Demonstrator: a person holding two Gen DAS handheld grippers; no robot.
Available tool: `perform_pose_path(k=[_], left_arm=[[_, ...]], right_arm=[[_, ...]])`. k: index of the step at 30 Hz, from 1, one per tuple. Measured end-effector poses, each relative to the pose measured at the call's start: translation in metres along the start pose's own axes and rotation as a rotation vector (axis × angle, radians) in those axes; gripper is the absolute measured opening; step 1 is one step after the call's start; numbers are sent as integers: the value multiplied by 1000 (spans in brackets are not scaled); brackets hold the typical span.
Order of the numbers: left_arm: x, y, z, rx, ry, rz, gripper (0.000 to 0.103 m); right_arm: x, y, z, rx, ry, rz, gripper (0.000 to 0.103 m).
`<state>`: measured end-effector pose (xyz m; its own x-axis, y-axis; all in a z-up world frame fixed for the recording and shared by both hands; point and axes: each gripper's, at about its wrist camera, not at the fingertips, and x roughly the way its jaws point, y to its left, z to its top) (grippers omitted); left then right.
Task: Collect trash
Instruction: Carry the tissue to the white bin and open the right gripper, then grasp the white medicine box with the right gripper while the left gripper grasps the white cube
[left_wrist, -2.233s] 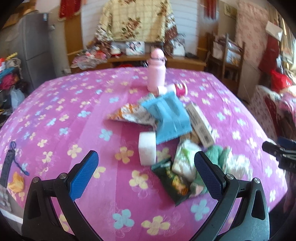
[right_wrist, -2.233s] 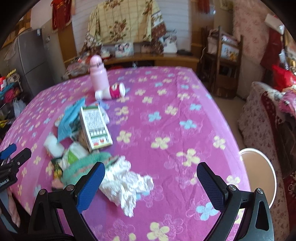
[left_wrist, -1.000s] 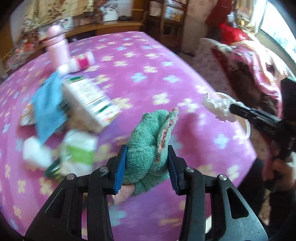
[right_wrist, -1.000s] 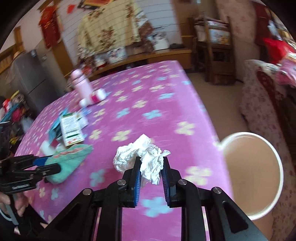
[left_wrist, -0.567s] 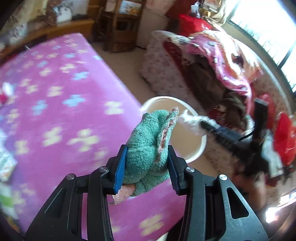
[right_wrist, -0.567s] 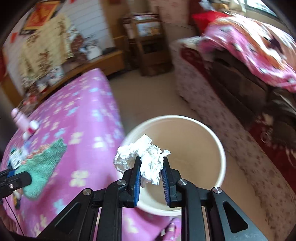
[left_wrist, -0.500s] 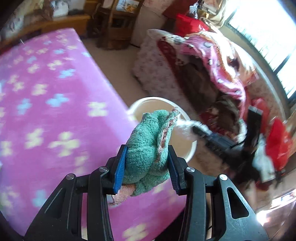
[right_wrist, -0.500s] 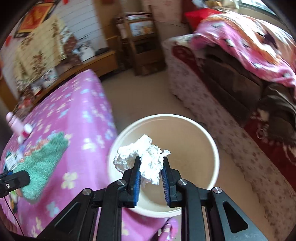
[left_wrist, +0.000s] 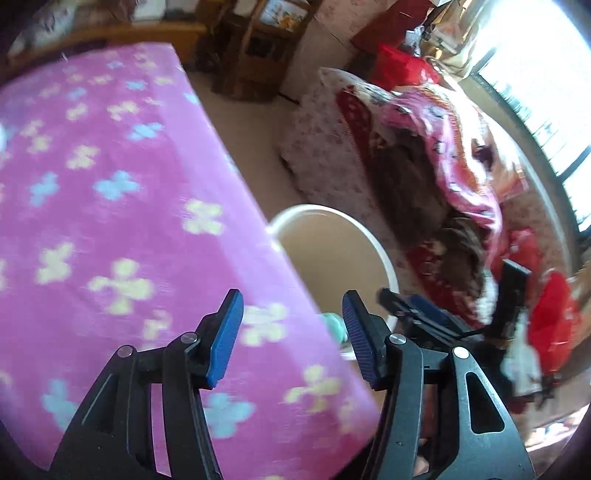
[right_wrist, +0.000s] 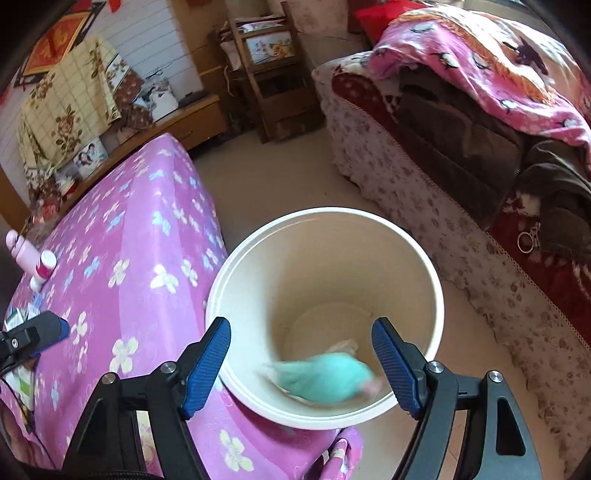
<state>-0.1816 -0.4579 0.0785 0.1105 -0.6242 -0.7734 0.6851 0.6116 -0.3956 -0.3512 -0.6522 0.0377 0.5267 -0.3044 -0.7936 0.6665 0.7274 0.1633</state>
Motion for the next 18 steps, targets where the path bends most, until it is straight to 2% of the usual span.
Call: perform_pose_path(k=[6, 12, 18], left_arm=[[-11, 25, -15, 11, -52, 192, 54], [-29, 53, -30, -4, -71, 287, 54], [-53, 77, -43, -17, -95, 350, 54]], right_arm=[[-2, 23, -5, -50, -1, 11, 77], [-8, 54, -12, -103, 3, 26, 77], [-13, 93, -21, -159, 14, 59, 77]])
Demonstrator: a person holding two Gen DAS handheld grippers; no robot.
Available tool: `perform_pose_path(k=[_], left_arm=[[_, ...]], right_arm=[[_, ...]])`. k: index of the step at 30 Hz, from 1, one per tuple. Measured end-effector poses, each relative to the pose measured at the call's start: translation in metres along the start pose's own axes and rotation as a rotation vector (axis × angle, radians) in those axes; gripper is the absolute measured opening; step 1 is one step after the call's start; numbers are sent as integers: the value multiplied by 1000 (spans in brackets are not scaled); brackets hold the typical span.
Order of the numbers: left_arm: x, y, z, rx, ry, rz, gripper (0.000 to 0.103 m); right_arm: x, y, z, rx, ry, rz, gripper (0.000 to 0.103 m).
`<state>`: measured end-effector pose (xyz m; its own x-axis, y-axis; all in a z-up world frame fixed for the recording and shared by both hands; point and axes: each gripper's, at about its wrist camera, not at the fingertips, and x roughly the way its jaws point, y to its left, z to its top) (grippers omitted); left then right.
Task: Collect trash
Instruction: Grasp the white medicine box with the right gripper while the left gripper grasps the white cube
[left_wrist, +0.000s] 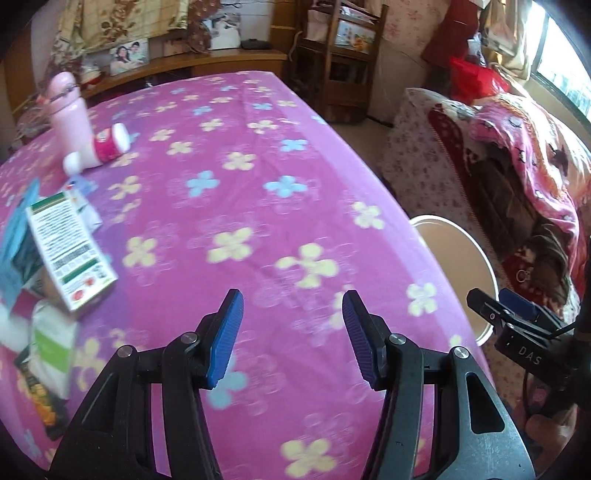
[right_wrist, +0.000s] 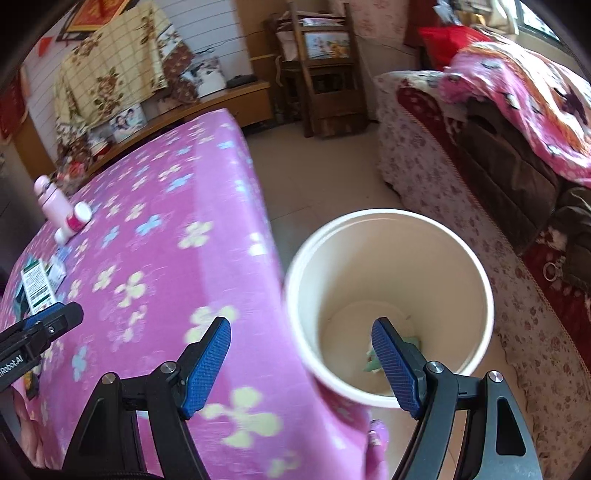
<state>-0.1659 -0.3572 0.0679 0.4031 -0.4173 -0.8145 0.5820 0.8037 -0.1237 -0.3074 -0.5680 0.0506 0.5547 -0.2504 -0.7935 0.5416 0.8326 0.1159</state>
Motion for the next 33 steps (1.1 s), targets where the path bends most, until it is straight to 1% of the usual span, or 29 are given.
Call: perform_pose_path(k=[6, 13, 21, 33], left_arm=[[-17, 35, -11, -30, -17, 49, 54], [-36, 83, -21, -84, -41, 135, 54], [-52, 131, -31, -147, -57, 203, 54], [-67, 171, -41, -193, -67, 265, 54]], right_arm=[[1, 54, -4, -79, 13, 61, 77], [7, 118, -10, -169, 33, 133, 77], [7, 176, -19, -275, 46, 185, 77], [9, 219, -27, -348, 72, 233, 77]])
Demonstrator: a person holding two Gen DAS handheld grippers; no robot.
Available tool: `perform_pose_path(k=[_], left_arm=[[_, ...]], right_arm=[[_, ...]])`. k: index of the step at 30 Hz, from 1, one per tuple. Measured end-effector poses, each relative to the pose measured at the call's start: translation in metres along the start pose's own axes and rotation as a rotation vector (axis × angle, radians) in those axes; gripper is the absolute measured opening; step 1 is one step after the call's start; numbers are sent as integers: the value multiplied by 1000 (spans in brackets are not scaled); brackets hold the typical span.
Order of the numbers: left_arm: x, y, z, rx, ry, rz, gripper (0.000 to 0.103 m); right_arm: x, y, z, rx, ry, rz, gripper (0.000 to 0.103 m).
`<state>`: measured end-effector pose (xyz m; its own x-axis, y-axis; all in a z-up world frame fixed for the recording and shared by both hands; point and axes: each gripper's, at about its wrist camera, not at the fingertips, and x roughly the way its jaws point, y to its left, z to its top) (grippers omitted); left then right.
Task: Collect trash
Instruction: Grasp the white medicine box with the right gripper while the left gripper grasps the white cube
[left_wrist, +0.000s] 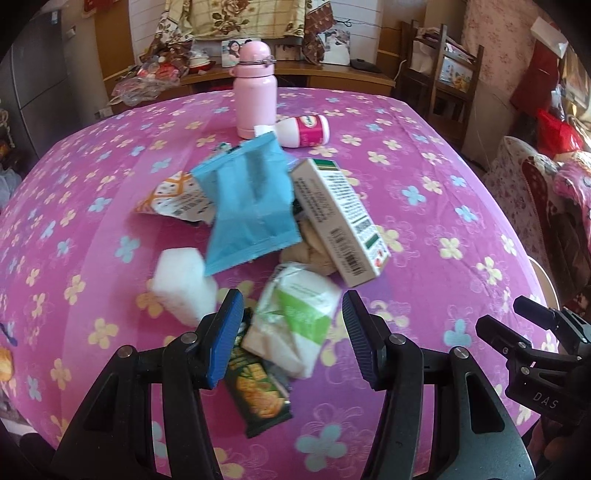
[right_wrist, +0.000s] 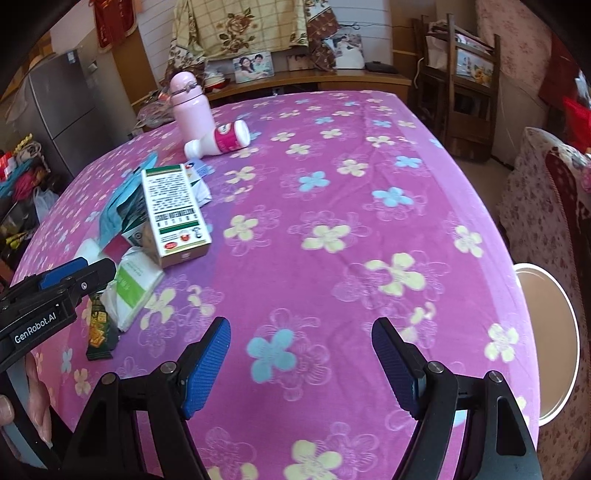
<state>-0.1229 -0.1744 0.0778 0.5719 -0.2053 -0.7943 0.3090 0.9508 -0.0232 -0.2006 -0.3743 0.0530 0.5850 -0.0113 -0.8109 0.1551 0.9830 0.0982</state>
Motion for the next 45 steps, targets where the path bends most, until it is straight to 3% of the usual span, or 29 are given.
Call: perform_pose_path(k=[11, 21, 23, 31, 37, 38, 39, 40, 41, 45], left_arm=[[2, 26, -2, -11, 20, 23, 54], [0, 79, 2, -73, 66, -120, 55], [2, 87, 2, -79, 74, -136, 59], [28, 98, 11, -108, 94, -124, 63], [39, 94, 17, -82, 62, -110, 62], [37, 95, 18, -89, 50, -120, 57], [37, 96, 19, -92, 45, -130, 50], [37, 96, 19, -93, 50, -136, 33], [37, 96, 19, -93, 58, -136, 26], [23, 100, 19, -100, 39, -141, 26]], right_arm=[[11, 19, 11, -28, 17, 36, 77], [32, 48, 45, -71, 33, 169, 77], [39, 56, 53, -87, 37, 199, 77], [67, 77, 87, -133, 44, 237, 77], [92, 82, 105, -128, 72, 282, 77], [96, 82, 106, -122, 82, 288, 76], [101, 81, 106, -96, 99, 316, 67], [103, 79, 106, -72, 103, 356, 58], [104, 78, 104, -60, 103, 380, 53], [85, 76, 96, -70, 48, 364, 53]])
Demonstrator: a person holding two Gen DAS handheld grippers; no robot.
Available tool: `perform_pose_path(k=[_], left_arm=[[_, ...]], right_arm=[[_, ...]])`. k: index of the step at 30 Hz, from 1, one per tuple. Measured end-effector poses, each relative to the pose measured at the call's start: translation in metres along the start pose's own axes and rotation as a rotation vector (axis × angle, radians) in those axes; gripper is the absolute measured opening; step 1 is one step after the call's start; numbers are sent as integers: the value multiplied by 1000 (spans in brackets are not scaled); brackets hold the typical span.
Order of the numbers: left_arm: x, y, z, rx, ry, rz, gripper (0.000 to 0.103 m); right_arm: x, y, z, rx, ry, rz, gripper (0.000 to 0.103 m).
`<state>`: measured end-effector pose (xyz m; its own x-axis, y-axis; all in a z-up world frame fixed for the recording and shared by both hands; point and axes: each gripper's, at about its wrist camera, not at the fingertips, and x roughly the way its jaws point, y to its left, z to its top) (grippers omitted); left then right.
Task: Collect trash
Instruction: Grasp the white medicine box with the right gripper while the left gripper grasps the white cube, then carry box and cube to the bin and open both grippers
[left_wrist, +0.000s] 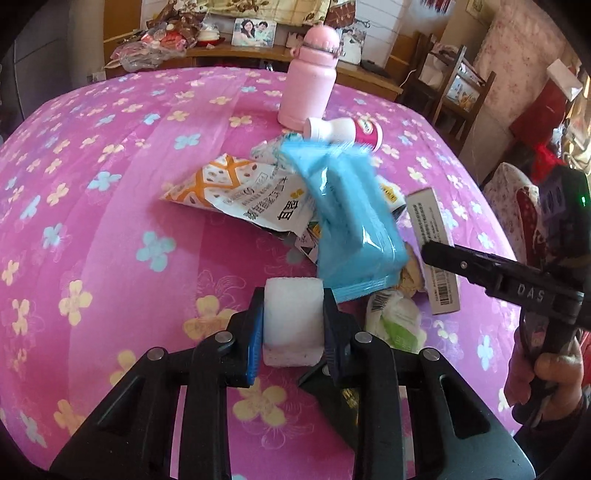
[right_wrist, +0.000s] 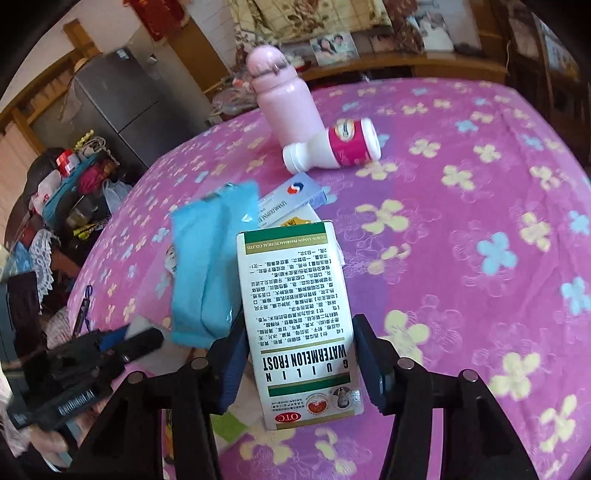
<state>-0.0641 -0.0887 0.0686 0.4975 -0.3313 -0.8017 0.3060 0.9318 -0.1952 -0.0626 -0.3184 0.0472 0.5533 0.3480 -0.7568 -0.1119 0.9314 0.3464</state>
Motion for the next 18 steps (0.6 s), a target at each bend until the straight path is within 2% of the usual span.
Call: perform_pose_path(k=[5, 9, 13, 18], left_arm=[[-31, -9, -1, 27, -46, 0, 25], [-49, -34, -5, 76, -67, -2, 26], [-54, -63, -10, 122, -69, -24, 26], [-49, -103, -20, 197, -60, -13, 26]], right_arm=[[-43, 4, -16, -40, -62, -45, 53], [-74, -4, -33, -31, -89, -79, 53], [-95, -15, -51, -15, -98, -109, 53], [-114, -34, -72, 19, -95, -141, 53]])
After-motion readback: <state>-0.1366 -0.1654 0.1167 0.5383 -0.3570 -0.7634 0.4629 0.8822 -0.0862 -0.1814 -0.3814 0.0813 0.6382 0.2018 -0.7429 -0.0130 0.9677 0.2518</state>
